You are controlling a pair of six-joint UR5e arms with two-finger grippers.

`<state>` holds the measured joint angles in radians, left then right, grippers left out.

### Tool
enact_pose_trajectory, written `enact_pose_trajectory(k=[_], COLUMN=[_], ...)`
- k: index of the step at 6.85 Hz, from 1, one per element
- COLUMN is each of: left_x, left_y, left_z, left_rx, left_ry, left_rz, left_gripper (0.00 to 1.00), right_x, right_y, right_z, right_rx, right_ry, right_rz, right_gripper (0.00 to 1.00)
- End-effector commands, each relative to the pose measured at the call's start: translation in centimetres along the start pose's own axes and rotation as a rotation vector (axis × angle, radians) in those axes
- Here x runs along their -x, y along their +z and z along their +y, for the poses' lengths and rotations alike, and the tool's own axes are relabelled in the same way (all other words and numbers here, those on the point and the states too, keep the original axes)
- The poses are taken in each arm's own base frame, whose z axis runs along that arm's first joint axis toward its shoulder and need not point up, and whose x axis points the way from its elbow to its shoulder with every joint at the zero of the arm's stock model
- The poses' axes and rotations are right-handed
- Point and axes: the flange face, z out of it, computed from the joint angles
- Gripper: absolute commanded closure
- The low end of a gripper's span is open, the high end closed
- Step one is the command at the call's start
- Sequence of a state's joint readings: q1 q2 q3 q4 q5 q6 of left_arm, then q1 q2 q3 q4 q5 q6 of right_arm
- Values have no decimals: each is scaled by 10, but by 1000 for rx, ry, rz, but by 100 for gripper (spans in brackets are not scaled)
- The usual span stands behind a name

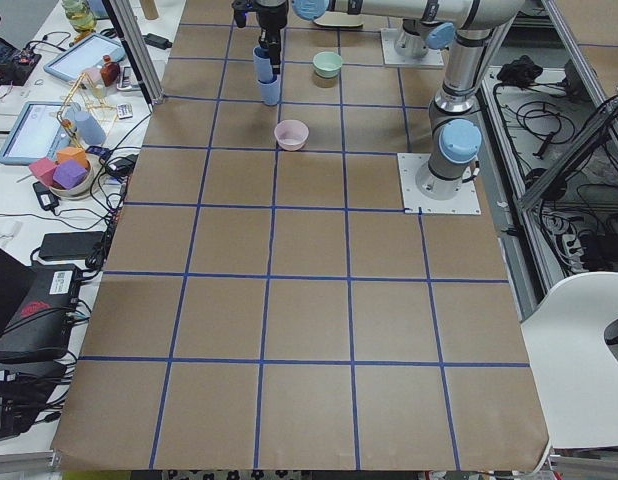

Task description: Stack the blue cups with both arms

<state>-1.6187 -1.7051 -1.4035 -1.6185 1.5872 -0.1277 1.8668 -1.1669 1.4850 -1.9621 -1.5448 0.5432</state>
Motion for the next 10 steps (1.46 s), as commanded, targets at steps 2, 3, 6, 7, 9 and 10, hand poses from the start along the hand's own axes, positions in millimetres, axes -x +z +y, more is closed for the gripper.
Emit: enact_pose_trajectory(k=[2, 3, 6, 7, 9, 10], left_x=[0, -1, -1, 0, 0, 0], left_y=[1, 1, 0, 0, -1, 0], left_z=[1, 1, 1, 1, 1, 1], left_rx=[1, 1, -1, -1, -3, -1], left_ry=[5, 6, 5, 5, 3, 3], left_rz=[1, 1, 1, 0, 0, 0], left_gripper=[0, 0, 0, 0, 0, 0], right_x=[6, 9, 2, -2, -67, -115], right_y=[6, 16, 24, 13, -35, -57], right_z=[4, 7, 1, -9, -56, -69], right_rx=[12, 33, 34, 11, -44, -47], right_ry=[-11, -16, -18, -12, -75, -121], right_rz=[4, 8, 32, 23, 123, 144], right_gripper=[96, 91, 26, 24, 11, 5])
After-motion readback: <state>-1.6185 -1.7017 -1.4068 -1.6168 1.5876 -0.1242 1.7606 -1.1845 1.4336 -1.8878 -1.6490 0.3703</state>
